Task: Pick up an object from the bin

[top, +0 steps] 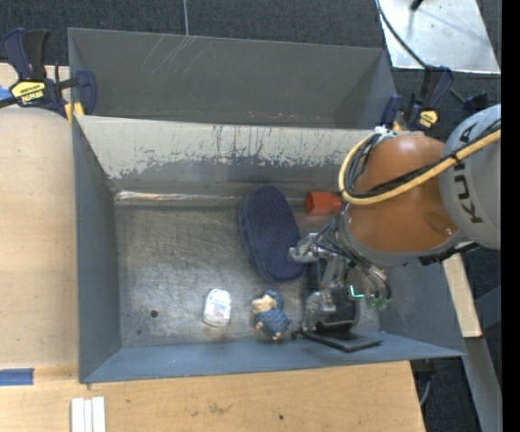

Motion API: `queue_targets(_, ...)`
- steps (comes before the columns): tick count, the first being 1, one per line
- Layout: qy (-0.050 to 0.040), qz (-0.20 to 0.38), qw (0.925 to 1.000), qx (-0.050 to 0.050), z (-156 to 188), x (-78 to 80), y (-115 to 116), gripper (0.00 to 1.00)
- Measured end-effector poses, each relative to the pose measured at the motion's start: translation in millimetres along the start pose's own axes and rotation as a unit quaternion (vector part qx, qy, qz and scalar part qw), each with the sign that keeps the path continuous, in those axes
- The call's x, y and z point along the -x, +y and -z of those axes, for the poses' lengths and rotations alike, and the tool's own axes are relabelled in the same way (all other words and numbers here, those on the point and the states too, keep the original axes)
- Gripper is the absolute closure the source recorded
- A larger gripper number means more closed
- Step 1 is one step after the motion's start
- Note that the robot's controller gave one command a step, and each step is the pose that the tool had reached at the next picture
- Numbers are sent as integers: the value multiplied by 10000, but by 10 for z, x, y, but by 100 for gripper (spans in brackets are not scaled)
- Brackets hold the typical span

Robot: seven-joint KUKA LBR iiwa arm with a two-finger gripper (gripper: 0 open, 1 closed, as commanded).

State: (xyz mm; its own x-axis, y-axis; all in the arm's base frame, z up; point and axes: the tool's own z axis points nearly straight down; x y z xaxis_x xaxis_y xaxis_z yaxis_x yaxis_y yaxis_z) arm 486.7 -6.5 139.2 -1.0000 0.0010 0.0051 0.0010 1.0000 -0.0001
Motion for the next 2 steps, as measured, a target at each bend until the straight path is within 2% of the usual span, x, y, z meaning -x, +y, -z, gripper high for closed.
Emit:
queue_targets(1, -170, 992, 9949, -35, -622, 44, 158, 0)
queue_targets(2, -305, 1009, 9944, -19, -573, 115, 192, 100)
